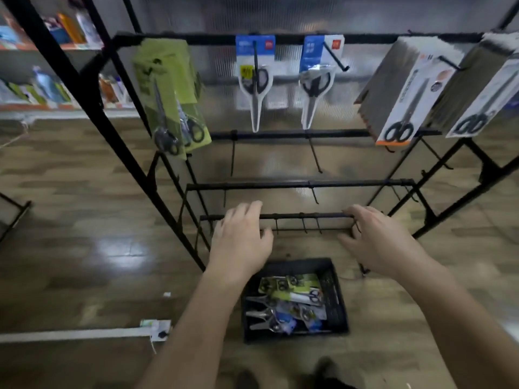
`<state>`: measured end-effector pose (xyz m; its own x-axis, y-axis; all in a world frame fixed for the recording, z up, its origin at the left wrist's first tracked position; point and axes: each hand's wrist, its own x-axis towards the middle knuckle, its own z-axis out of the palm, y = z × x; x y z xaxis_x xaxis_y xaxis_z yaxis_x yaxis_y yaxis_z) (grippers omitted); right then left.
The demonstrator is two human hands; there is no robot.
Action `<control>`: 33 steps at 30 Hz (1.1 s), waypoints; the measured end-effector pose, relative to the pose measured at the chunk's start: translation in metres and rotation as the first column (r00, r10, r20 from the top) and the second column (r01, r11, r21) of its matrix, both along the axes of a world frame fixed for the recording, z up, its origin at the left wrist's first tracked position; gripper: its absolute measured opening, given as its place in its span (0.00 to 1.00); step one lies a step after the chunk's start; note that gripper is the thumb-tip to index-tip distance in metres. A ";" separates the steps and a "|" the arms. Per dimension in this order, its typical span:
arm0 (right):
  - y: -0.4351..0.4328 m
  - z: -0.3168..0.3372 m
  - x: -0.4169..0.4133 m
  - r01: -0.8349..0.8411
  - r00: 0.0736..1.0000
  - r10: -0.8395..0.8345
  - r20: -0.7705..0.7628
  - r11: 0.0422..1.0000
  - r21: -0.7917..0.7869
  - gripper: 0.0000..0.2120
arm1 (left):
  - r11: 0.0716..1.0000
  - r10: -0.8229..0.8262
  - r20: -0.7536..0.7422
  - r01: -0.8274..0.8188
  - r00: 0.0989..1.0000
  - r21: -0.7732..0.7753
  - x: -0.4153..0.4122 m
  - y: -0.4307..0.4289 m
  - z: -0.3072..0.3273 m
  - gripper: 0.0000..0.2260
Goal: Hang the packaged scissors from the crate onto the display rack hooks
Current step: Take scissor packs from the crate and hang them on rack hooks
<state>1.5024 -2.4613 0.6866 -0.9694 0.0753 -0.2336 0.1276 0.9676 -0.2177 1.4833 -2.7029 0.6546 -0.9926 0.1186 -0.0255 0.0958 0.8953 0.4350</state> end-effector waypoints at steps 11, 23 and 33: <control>0.067 -0.086 -0.005 0.045 0.975 -0.034 0.219 0.998 -0.046 0.27 | 0.997 -0.013 0.183 0.026 0.983 -0.070 -0.007 0.066 -0.080 0.26; 0.120 -0.515 -0.070 -0.152 0.821 0.158 0.549 0.987 -0.056 0.16 | 1.000 0.023 0.377 -0.021 0.926 -0.010 0.004 0.125 -0.446 0.23; 0.096 -0.895 -0.149 -0.390 0.813 0.327 0.482 0.920 0.035 0.31 | 0.970 -0.099 0.394 0.176 0.914 -0.165 -0.018 0.091 -0.660 0.23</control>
<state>1.3530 -2.3651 -0.2085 -0.7168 -0.1970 -0.6688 -0.1800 0.9790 -0.0954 1.4655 -2.6120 -0.0057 -0.8768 0.2076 -0.4336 0.0860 0.9551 0.2834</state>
